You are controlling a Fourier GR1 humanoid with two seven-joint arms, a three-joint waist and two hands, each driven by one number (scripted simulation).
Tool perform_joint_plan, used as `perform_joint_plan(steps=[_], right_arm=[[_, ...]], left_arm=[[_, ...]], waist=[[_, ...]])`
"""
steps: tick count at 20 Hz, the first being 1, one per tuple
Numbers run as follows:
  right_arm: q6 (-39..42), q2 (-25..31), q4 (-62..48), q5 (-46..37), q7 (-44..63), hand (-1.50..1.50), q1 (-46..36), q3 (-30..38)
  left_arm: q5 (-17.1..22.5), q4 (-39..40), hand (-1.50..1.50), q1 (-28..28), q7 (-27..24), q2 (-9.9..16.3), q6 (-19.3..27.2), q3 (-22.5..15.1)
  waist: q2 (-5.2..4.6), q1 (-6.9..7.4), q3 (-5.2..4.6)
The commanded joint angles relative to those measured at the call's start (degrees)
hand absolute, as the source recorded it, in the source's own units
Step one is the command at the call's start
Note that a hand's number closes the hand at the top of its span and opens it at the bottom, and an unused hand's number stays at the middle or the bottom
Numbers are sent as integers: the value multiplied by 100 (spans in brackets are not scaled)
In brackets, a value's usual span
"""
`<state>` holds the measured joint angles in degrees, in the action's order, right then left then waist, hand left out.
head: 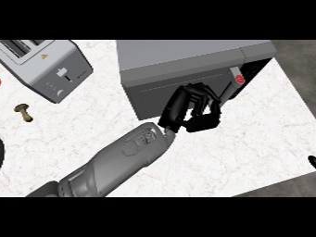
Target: Pick up the milk, place it into the microwave and close the microwave
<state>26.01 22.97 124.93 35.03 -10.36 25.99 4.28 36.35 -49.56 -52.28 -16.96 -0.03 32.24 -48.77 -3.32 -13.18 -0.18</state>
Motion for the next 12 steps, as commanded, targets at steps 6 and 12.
perform_joint_plan(steps=[6,12], right_arm=[[-93,156,137,285,191,-150,-188,155],[-61,208,231,499,222,-150,-214,209]], left_arm=[[696,497,150,-271,-354,3,-117,311],[1065,610,150,-221,-483,3,55,493]], waist=[[-101,-148,0],[-100,-191,7]])
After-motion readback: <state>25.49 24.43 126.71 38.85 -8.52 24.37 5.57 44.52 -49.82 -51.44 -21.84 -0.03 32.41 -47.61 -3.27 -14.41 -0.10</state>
